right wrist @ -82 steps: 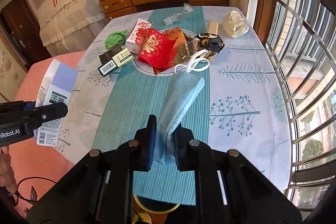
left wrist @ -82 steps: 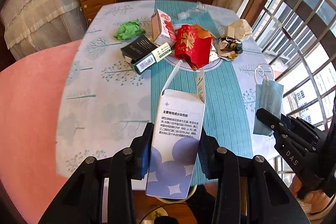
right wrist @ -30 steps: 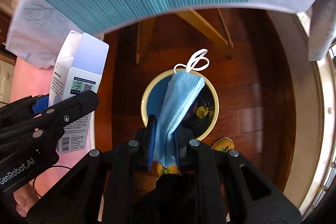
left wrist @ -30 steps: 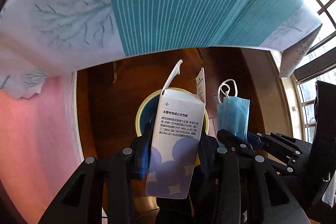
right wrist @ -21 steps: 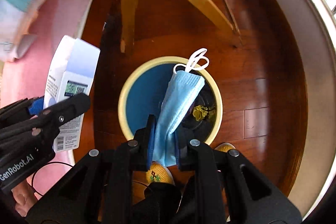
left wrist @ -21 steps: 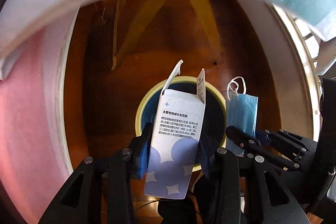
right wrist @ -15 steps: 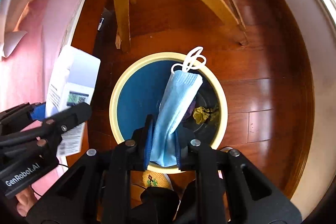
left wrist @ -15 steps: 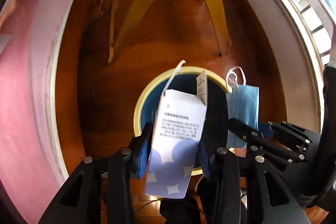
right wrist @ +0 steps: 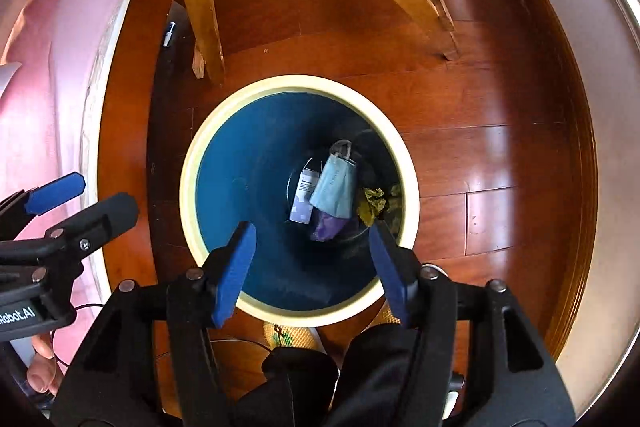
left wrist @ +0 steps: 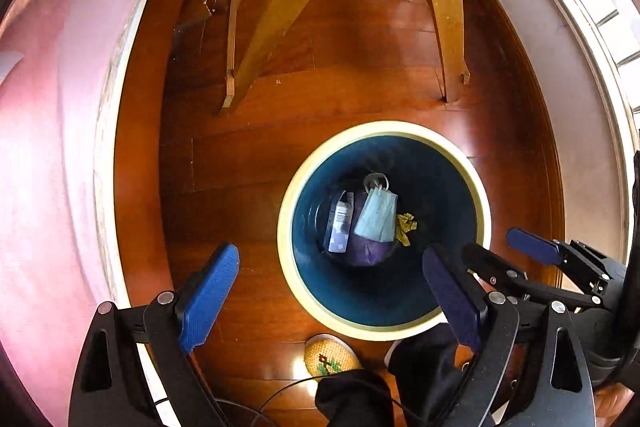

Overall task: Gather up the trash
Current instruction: 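Open both grippers to drop the carton and mask into the bin, then move both tools back toward the remaining trash on the table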

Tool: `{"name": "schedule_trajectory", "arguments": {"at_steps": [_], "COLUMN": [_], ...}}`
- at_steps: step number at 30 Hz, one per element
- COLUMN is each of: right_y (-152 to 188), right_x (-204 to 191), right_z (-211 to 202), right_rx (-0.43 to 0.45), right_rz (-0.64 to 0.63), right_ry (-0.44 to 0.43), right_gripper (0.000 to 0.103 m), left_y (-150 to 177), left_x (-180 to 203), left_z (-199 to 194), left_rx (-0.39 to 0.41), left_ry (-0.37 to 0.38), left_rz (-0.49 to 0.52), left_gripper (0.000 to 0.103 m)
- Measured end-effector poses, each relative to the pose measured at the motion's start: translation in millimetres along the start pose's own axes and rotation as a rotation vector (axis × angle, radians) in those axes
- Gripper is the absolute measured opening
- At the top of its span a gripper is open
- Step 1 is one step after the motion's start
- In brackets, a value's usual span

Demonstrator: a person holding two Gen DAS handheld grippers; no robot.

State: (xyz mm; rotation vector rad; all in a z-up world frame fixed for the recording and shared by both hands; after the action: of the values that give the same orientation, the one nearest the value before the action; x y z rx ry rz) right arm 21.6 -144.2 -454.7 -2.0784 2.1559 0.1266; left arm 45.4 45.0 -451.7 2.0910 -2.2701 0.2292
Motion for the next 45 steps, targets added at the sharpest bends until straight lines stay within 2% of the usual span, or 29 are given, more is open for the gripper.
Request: {"name": "schedule_trajectory", "arguments": {"at_steps": [11,16,24,31,38,45], "right_y": [1.4,1.1,8.0,1.7,-32.6,-85.7], "right_x": [-9.9,-6.4,-12.7,-29.1,-43.2,-60.2], "right_z": [-42.1,-80.1,-189.2,-297.0,-397.4,-485.3], "right_rx": [0.019,0.035,0.079,0.140,0.232,0.365], "right_rz": [0.018,0.064,0.080,-0.014,-0.108,-0.210], "right_ry": [0.009,-0.009,-0.063,-0.083,-0.129,-0.211], "right_gripper": [0.056,0.056,0.056,0.056,0.056,0.056], "left_y": [1.4,5.4,14.8,9.8,-6.4,-38.3], "left_x": [8.9,13.6,36.2,57.2,68.9,75.6], "left_z": [-44.8,-85.1,-194.1,-301.8,-406.2,-491.1], "left_rx": [0.023,0.029,0.064,0.169,0.294,0.451], "left_ry": [-0.009,-0.009,0.024,0.032,0.003,-0.075], "left_rz": [0.004,0.000,0.029,0.023,0.012,0.006], "left_gripper": [0.094,0.094,0.094,0.094,0.094,0.094]}}
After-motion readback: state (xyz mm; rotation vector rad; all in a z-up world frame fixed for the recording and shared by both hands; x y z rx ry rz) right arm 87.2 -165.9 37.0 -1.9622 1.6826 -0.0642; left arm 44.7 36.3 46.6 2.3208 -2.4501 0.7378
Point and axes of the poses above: each gripper's, at about its wrist camera, not at the fingertips, and z roughly the way its jaws point, x to its right, y to its underside, the point moved 1 cm from there along z, roughly the way its jaws point, and after that the axes turned 4 degrees about y, right-handed, at the moved point
